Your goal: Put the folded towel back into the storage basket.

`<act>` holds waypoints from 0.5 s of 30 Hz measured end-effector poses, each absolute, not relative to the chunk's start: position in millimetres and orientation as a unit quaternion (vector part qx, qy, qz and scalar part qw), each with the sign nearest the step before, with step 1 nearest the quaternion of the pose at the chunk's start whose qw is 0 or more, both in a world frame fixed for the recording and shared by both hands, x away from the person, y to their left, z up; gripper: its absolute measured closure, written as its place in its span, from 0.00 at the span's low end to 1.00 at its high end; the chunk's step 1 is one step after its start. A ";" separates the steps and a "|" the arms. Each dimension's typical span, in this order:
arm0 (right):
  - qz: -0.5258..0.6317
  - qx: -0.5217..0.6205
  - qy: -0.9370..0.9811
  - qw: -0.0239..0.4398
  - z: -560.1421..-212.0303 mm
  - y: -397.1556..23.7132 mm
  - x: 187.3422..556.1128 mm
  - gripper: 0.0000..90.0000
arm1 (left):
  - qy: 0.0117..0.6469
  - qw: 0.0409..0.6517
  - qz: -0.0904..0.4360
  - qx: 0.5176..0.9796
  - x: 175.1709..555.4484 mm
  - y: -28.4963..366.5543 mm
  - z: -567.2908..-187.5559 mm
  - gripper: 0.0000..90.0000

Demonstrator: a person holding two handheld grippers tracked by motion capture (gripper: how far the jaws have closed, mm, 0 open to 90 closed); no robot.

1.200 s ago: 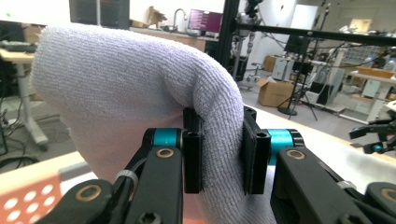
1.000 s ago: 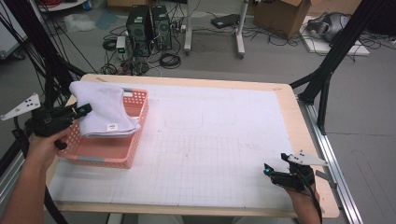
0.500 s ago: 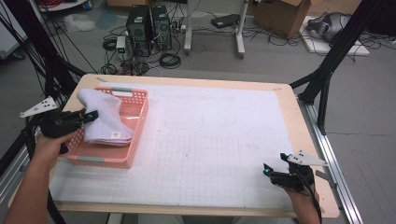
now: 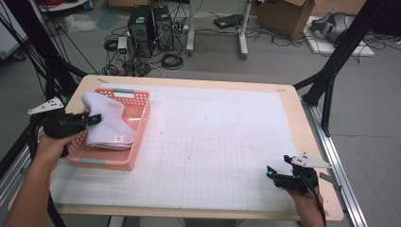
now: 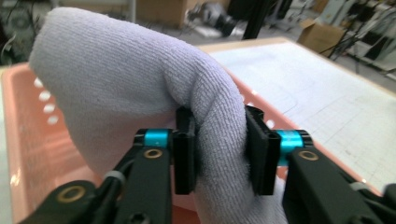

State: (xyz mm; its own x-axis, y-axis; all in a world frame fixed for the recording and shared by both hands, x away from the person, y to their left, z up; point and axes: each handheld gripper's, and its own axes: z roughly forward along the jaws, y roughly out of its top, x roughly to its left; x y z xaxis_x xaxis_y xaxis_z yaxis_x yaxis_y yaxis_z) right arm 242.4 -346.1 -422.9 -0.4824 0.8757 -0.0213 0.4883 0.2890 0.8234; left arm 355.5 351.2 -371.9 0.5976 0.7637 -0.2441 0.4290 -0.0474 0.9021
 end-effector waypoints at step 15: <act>0.398 0.447 0.763 0.245 -422.2 -346.7 241.6 0.23 | 0.533 0.483 0.235 0.654 340.6 359.7 -349.9 0.43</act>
